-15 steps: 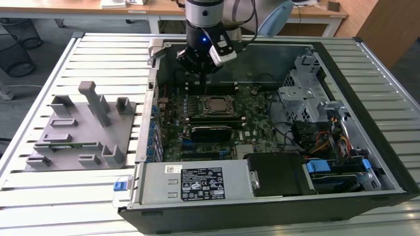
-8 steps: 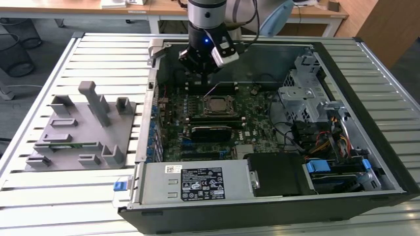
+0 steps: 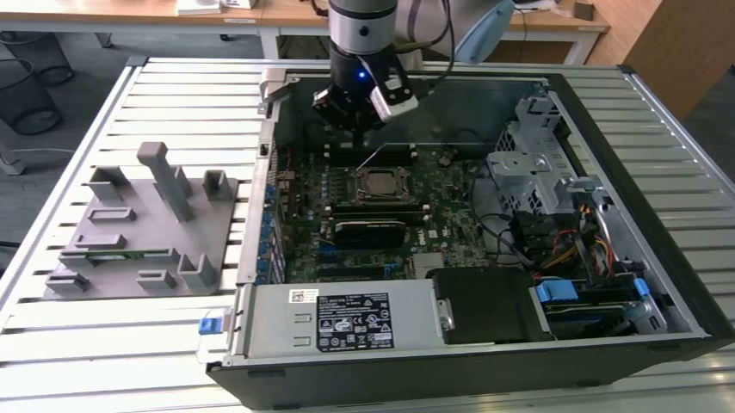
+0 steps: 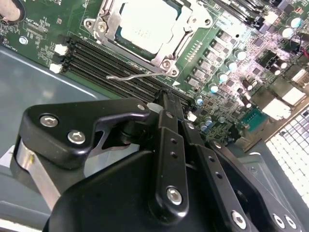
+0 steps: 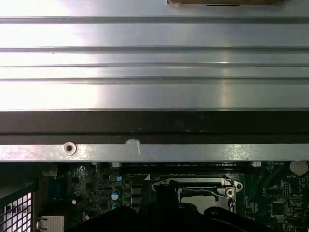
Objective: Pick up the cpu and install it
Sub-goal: 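Install the first cpu locking lever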
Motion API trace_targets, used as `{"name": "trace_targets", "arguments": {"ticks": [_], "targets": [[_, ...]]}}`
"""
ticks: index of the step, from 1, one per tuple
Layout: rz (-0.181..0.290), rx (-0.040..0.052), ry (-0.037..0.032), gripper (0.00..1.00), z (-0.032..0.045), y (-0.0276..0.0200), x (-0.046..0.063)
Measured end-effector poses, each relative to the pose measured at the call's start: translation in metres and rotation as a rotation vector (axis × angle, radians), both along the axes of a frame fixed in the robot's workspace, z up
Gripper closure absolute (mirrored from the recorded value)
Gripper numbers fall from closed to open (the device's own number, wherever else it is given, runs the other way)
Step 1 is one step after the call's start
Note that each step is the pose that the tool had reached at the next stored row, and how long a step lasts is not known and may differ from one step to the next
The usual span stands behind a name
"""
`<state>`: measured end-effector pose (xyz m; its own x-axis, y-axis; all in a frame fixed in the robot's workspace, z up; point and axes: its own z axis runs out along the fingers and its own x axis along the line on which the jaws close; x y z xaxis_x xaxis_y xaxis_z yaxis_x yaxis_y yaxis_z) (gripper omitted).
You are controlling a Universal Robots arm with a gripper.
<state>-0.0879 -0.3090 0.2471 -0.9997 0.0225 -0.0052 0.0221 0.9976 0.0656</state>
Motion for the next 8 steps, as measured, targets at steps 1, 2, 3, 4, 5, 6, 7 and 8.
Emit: {"name": "trace_targets", "arguments": {"ticks": [1,2,3,4,5,6,7,8], "targets": [[0.000,0.0000,0.0000,0.89,-0.0008,0.0000,0.0008],[0.000,-0.0001,0.0000,0.89,-0.0016,0.0000,0.0019],[0.000,-0.0001,0.0001,0.89,-0.0024,0.0000,0.0033],[0.000,0.0000,0.0000,0.89,-0.0032,0.0000,0.0046],[0.000,0.0000,0.0000,0.89,-0.0041,0.0000,0.0060],[0.000,0.0001,-0.0001,0.89,-0.0050,0.0000,0.0073],[0.000,0.0000,0.0000,0.89,-0.0056,0.0000,0.0086],[0.000,0.0000,0.0000,0.89,-0.0061,0.0000,0.0100]]}}
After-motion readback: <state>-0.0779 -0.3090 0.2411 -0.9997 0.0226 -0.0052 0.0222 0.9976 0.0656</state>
